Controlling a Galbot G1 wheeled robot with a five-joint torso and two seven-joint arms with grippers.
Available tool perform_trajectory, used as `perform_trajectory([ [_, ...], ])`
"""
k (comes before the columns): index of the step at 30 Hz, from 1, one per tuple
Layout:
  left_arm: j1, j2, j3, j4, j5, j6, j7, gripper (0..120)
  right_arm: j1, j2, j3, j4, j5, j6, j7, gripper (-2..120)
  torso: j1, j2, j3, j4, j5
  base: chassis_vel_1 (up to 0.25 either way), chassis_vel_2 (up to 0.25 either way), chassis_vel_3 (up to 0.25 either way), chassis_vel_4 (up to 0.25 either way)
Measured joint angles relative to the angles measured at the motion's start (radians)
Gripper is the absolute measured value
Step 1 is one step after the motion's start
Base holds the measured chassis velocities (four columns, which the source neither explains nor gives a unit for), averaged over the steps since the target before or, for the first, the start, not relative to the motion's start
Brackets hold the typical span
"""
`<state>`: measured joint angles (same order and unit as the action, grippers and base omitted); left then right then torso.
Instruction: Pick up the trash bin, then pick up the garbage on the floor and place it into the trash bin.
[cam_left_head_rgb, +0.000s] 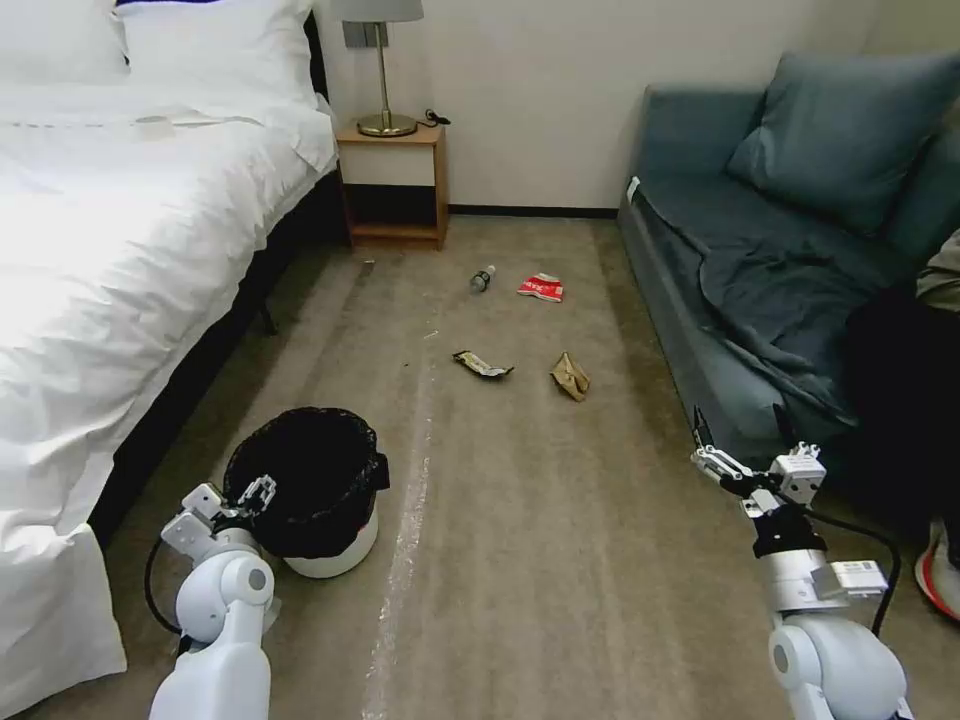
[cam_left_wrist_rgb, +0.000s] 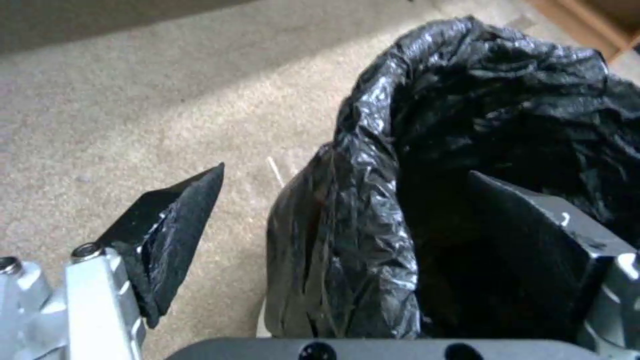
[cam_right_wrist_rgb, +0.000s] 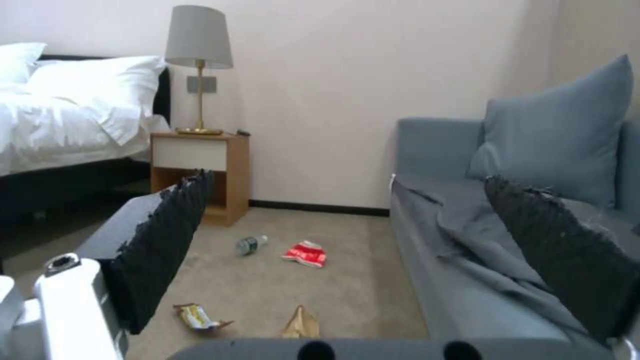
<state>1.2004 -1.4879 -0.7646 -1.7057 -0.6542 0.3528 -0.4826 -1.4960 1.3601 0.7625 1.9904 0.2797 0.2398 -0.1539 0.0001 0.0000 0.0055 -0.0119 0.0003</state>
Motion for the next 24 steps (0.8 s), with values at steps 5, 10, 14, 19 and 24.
perform_trajectory([
  [5,-0.01,0.0,-0.002,0.023,-0.006,-0.005,0.012,79,0.0,0.005,-0.002,-0.004,-0.004,0.006,-0.001,100,0.0,0.0,0.0,0.0003,0.0005,0.0,0.0,0.0,0.0],
  [10,-0.012,-0.001,0.003,0.03,-0.006,-0.006,0.017,64,0.0,0.005,-0.001,-0.004,-0.004,0.008,-0.001,100,0.0,0.0,0.0,0.0004,0.0004,0.0,0.0,0.0,0.0],
  [14,-0.007,-0.003,0.008,0.03,-0.006,-0.007,0.018,49,0.0,0.005,0.001,-0.005,-0.003,0.01,-0.001,100,0.0,0.0,0.0,0.0002,0.0003,0.0,0.0,0.0,0.0],
  [19,-0.001,-0.006,0.009,0.03,-0.004,-0.009,0.027,32,0.002,0.007,0.001,-0.005,-0.002,0.01,0.0,100,0.0,0.0,0.0,0.0002,0.0003,0.0,0.0,0.0,0.0],
  [24,0.009,-0.007,0.011,0.029,-0.002,-0.011,0.033,14,0.004,0.007,0.0,-0.006,0.0,0.01,0.0,100,0.0,0.0,0.0,0.0001,0.0002,0.0,0.0,0.0,0.0],
])
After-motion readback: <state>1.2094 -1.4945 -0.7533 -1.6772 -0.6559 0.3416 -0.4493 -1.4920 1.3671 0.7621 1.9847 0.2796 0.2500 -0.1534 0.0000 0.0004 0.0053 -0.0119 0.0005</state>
